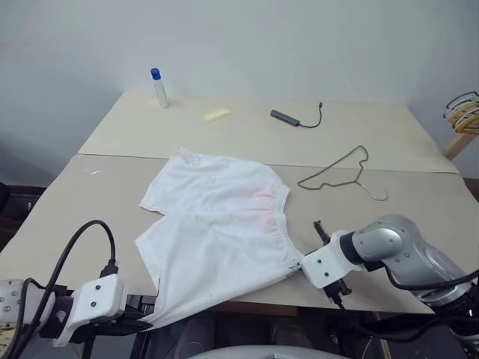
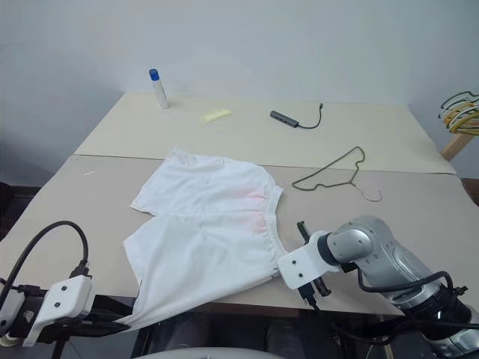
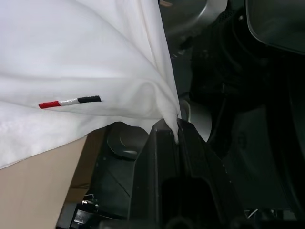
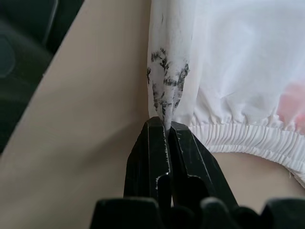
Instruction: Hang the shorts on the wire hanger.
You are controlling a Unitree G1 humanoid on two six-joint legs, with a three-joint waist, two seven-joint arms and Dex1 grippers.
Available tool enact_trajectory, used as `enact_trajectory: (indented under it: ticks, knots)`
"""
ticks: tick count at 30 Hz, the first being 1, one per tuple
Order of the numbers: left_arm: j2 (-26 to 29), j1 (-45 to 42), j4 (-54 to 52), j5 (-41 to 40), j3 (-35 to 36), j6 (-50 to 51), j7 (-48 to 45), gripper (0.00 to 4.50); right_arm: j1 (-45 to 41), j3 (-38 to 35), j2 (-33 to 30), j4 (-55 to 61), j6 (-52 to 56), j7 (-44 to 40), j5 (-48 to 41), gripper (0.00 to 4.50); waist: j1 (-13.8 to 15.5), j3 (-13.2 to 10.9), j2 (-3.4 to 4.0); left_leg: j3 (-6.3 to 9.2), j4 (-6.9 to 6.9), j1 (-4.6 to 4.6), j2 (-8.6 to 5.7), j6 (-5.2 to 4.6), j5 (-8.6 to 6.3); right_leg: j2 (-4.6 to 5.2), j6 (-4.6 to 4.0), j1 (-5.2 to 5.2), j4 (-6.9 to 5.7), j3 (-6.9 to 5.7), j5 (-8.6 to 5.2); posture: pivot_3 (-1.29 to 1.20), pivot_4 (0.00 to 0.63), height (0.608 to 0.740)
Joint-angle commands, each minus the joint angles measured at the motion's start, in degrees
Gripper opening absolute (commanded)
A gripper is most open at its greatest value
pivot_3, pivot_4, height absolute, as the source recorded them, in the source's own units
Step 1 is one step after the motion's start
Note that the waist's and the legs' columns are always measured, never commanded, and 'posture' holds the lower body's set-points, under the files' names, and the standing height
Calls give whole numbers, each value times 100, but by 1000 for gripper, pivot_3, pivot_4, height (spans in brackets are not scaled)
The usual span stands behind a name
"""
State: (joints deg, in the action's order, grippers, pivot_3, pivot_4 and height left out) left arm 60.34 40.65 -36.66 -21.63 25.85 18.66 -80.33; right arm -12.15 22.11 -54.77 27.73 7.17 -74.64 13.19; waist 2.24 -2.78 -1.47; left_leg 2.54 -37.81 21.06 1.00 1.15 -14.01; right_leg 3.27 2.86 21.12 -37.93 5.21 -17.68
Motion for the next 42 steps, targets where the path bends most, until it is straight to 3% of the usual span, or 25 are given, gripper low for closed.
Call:
enact_trajectory:
  ticks: [1, 2, 3, 6, 11, 15, 24, 28, 32, 37, 42]
  knots:
    - [131, -108, 133, 139, 38, -89, -79, 242, 80, -102, -27, 63, 170, 132, 71, 0, -1, 0, -2, 0, 0, -1, 1, 0, 0, 0, -10, 0, 1, -2, -6, 115, 0, 740]
    - [143, -196, 195, 117, 12, -102, -90, 488, 125, -112, -27, 79, 104, 174, 39, 0, 0, 0, -2, 0, 0, -1, 1, 0, 0, 0, -11, 0, 2, -2, -7, 112, 0, 740]
    - [154, -270, 244, 99, 5, -126, -118, 727, 175, -131, -48, 113, 53, 197, 12, 571, 2, -1, -3, 0, 0, -1, 1, 0, 0, 0, -10, 0, 2, -3, -7, 108, 0, 740]
    - [206, -359, 339, 62, 45, -164, -302, 1700, 283, -264, -139, 221, 36, 143, -187, 1523, -14, -2, -3, 2, 0, 3, 0, 0, 0, 0, 15, 0, 1, -5, 6, 101, 0, 740]
    - [322, -559, 789, -93, 525, -308, -770, 3170, 394, -1184, -307, 261, 397, -161, -1590, 3157, -30, -6, -5, -2, 0, 6, 1, 0, 0, 1, 17, -7, 0, -4, 8, 97, 0, 740]
    - [376, -1098, 1323, -194, 784, -356, -812, 4458, -151, -1704, -30, -351, 1113, 416, -1869, 4493, -85, -7, -6, 3, 0, -7, 10, 0, 0, -4, 4, -2, -1, -14, 1, 96, 0, 740]
    - [-87, -3179, 1689, -503, 109, 64, 563, 4458, -2258, -1804, 1924, -3043, 3498, 2882, -1576, 4493, -166, -8, -10, 7, 5, 25, 4, 0, 0, -5, -25, 12, -13, -8, 42, 97, 0, 740]
    - [-400, -3889, 1504, -552, -452, 335, 1147, 4458, -2973, -1944, 2697, -4616, 3606, 3718, -1588, 4493, -162, -8, -9, 18, 8, 35, -4, 1, 0, -2, -21, 17, -15, -9, 47, 99, 0, 740]
    - [-520, -4133, 1379, -492, -792, 406, 1420, 4458, -3517, -1969, 3115, -6050, 2852, 4625, -1327, 4493, -181, -10, -6, 18, 8, 34, -7, 1, 0, -1, -21, 18, -18, -6, 52, 103, 0, 740]
    - [-591, -4143, 1228, -562, -930, 442, 1581, 4458, -3884, -2047, 3294, -7042, 2395, 4611, -1450, 4493, -216, -13, -2, 20, 10, 37, -7, 1, 0, -2, -21, 21, -17, -6, 52, 107, 0, 740]
    - [-566, -4082, 1240, -381, -1150, 306, 1653, 4458, -4389, -2417, 3358, -8137, 2633, 4262, -1825, 4493, -301, -14, 1, 22, 10, 30, -8, 0, 0, -3, -21, 15, -23, -7, 53, 107, 0, 740]
